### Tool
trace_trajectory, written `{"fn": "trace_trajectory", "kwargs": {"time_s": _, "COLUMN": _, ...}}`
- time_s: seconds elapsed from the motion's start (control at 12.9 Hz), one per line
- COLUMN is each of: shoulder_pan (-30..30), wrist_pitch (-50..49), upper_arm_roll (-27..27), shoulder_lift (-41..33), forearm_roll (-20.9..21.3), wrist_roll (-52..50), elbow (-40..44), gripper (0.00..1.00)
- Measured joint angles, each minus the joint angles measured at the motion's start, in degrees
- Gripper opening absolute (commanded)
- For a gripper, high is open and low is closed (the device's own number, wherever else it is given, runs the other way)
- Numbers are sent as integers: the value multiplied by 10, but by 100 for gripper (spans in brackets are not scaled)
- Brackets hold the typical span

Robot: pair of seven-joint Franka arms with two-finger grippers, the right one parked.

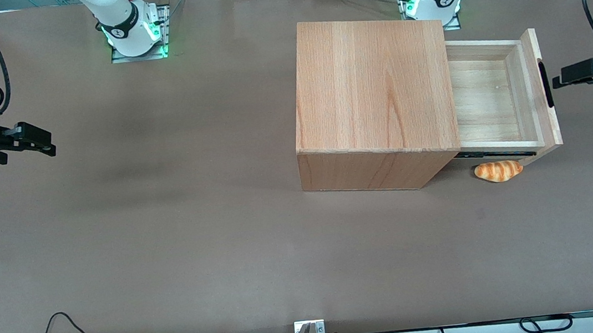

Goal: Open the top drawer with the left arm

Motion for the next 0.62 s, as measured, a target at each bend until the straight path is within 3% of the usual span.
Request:
{"fn": "trace_trajectory", "kwargs": {"time_s": 0.31, "shoulder_pan": -11, "wrist_pitch": 6, "upper_arm_roll": -10, "shoulder_lift": -23, "forearm_roll": 0, "wrist_roll": -31, "elbow": -8, "gripper": 100}}
{"fn": "trace_trajectory", "kwargs": {"time_s": 0.62, "shoulder_pan": -141, "wrist_pitch": 38, "upper_arm_roll": 116, "shoulder_lift": -69, "forearm_roll": 0, "wrist_roll": -42, "elbow": -71, "gripper": 100}}
